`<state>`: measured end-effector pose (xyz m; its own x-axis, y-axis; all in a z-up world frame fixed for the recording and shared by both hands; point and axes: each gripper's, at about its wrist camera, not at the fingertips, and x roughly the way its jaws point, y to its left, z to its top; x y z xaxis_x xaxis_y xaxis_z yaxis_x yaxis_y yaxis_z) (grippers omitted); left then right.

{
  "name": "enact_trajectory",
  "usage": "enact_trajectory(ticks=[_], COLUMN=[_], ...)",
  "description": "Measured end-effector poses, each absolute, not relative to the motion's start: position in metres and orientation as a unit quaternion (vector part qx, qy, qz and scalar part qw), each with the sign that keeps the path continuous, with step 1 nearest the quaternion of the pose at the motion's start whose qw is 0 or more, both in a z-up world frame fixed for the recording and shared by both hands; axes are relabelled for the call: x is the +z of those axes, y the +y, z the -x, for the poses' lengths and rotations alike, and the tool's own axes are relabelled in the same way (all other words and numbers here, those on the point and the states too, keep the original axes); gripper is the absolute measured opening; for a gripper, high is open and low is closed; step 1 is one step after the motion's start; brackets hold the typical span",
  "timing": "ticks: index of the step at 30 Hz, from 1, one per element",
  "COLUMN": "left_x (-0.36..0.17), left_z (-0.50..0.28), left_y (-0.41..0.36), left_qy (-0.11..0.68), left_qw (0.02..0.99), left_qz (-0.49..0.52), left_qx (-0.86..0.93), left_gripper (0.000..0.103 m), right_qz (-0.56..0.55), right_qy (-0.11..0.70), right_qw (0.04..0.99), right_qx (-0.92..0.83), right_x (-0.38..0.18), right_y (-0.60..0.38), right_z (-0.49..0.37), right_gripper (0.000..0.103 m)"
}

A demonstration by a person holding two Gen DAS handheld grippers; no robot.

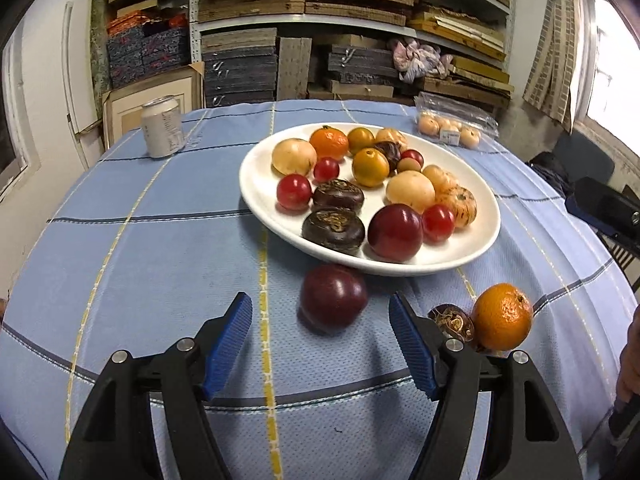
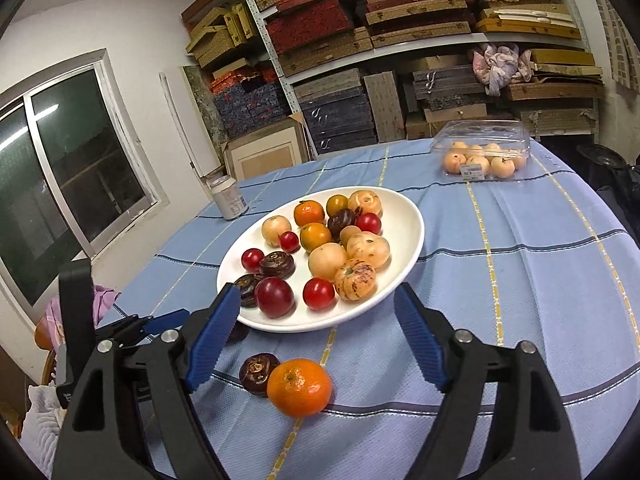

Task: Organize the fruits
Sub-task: 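Grasp a dark red plum with the left gripper while the right moves to a dark brown fruit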

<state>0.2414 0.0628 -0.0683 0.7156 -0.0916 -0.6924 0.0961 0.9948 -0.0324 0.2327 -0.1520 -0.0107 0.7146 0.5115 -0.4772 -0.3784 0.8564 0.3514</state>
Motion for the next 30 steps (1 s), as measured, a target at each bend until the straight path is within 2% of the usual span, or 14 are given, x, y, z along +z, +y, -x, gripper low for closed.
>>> enact_trajectory(ticks=[12, 17, 19, 21, 23, 25, 30], left_x=[-0.078, -0.082, -0.083, -0.084, -0.084, -0.084, -0.083], left_z=[-0.259, -0.263, -0.265, -0.267, -0.267, -0.267, -0.266], left_y=[0.063, 0.061, 0.061, 0.063, 0.064, 0.065, 0.068], left_qy=[0.404, 0.414, 0.42, 0.423, 0.422, 0.421, 0.42], left_qw=[0.911, 0.906, 0.904, 0.902, 0.903, 0.903, 0.904], left_qz=[0.031, 0.032, 0.033, 0.037, 0.04, 0.044, 0.044], left_qx=[-0.075, -0.077, -0.075, -0.073, -0.073, -0.069, -0.067], left_gripper=[0.07, 0.061, 0.052, 0.048, 0.047, 0.041, 0.04], right_qz=[-0.11, -0.107, -0.106, -0.105, -0.102, -0.099, -0.085], right_qy=[0.29, 0.293, 0.294, 0.295, 0.298, 0.299, 0.303], right_qw=[0.918, 0.917, 0.917, 0.917, 0.916, 0.915, 0.914], right_qx=[0.246, 0.248, 0.248, 0.248, 0.249, 0.251, 0.258], right_x=[-0.01, -0.01, -0.011, -0.011, -0.012, -0.013, -0.015], right_y=[-0.148, -0.145, -0.144, -0.143, -0.142, -0.14, -0.134], right_z=[-0.229, -0.228, -0.229, -0.229, -0.23, -0.229, -0.228], right_gripper=[0.08, 0.08, 0.081, 0.081, 0.081, 0.081, 0.081])
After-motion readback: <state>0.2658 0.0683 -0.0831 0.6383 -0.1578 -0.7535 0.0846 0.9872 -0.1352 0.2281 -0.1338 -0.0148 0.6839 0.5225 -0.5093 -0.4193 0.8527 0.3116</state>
